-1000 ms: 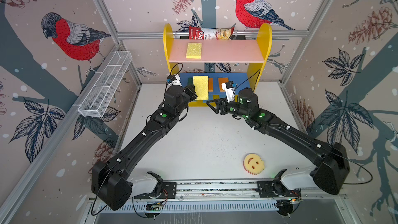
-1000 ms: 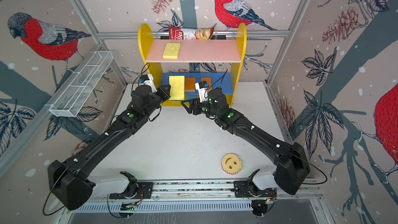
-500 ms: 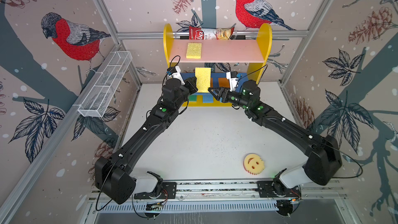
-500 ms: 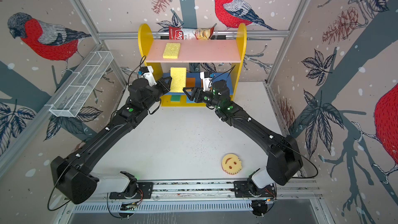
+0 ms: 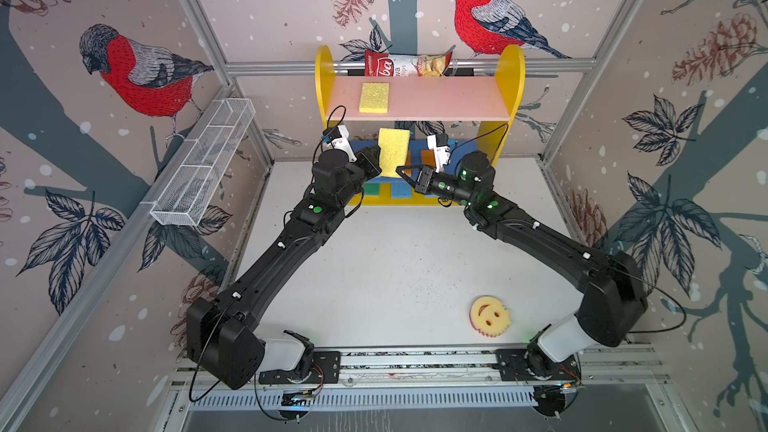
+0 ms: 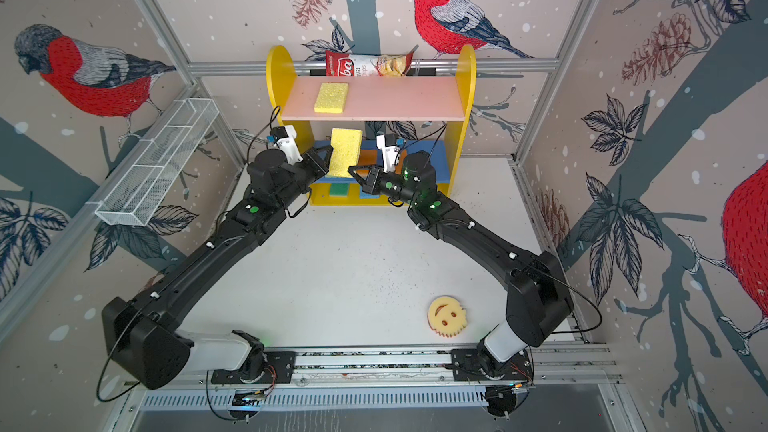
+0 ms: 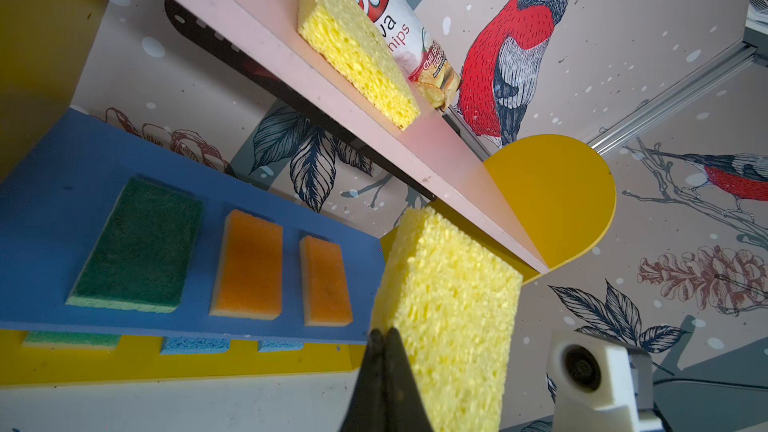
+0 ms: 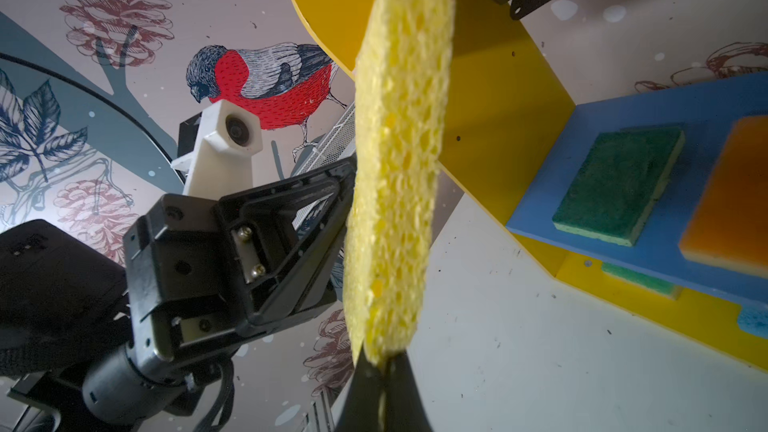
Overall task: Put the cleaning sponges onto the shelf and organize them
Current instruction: 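Release the left gripper while the right raises the sponge to the pink shelf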
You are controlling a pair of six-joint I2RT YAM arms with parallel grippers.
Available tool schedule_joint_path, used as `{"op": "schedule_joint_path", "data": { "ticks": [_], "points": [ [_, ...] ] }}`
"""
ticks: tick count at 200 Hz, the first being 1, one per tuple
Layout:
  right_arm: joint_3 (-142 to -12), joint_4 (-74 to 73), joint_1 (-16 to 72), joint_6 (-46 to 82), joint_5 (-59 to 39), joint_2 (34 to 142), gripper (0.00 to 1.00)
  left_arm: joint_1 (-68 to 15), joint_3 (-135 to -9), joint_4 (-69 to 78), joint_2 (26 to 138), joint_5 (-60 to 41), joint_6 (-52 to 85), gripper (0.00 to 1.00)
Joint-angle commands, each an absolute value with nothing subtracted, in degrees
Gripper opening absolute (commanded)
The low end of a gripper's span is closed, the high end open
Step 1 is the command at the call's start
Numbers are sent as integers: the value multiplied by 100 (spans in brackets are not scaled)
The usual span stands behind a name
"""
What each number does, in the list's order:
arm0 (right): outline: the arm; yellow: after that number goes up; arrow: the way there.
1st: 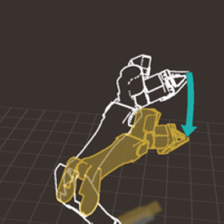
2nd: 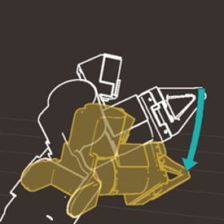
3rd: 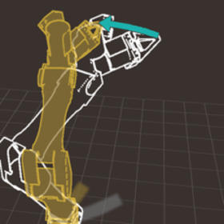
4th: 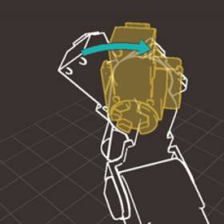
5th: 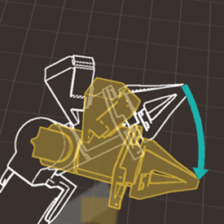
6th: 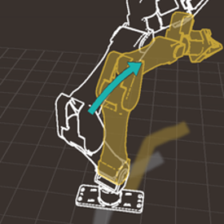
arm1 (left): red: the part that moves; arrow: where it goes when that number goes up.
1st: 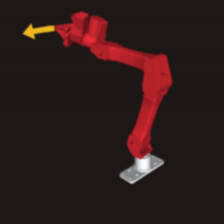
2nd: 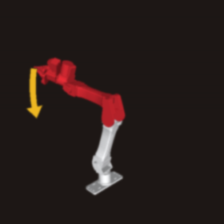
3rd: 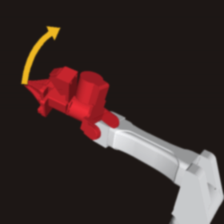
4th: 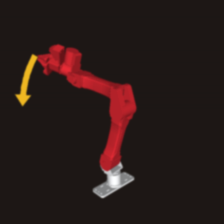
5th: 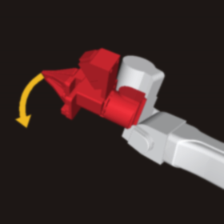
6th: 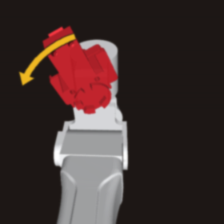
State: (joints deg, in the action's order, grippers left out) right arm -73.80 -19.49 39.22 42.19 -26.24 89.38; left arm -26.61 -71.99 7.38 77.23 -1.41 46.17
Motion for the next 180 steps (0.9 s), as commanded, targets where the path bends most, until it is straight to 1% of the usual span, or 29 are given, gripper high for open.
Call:
{"op": "schedule_joint_path", "data": {
  "ticks": [1,12,20,30,42,67,114,130,155,180],
  "points": [
    [-7685,-1786,3877,3874,-2340,8851,0,-2646,-7129,1180,7653,-319,4580,25],
    [-8009,-1405,3818,3662,-2207,8863,0,-2624,-6984,1323,7550,-352,4592,52],
    [-8288,-1121,3768,3497,-2123,8911,0,-2615,-6886,1370,7450,-336,4565,67],
    [-8713,-690,3687,3292,-2022,9012,0,-2594,-6773,1331,7308,-206,4515,79],
    [-9223,-83,3569,3114,-1987,9219,0,-2551,-6610,1228,7081,43,4479,86],
    [-10240,624,3360,2798,-2038,9646,0,-2403,-6256,1011,6507,520,4291,89],
    [-12399,2082,3252,2079,-1744,10852,0,-2316,-5816,196,5381,1792,3705,91],
    [-12640,2068,3249,2082,-1823,11053,0,-2302,-5645,46,5039,2300,3586,92],
    [-12788,1944,3245,2190,-1890,11172,0,-2275,-5361,-27,4599,2631,3460,92],
    [-12757,1757,3243,2312,-1953,11205,0,-2268,-5374,-132,4489,2786,3393,92]
  ]
}}
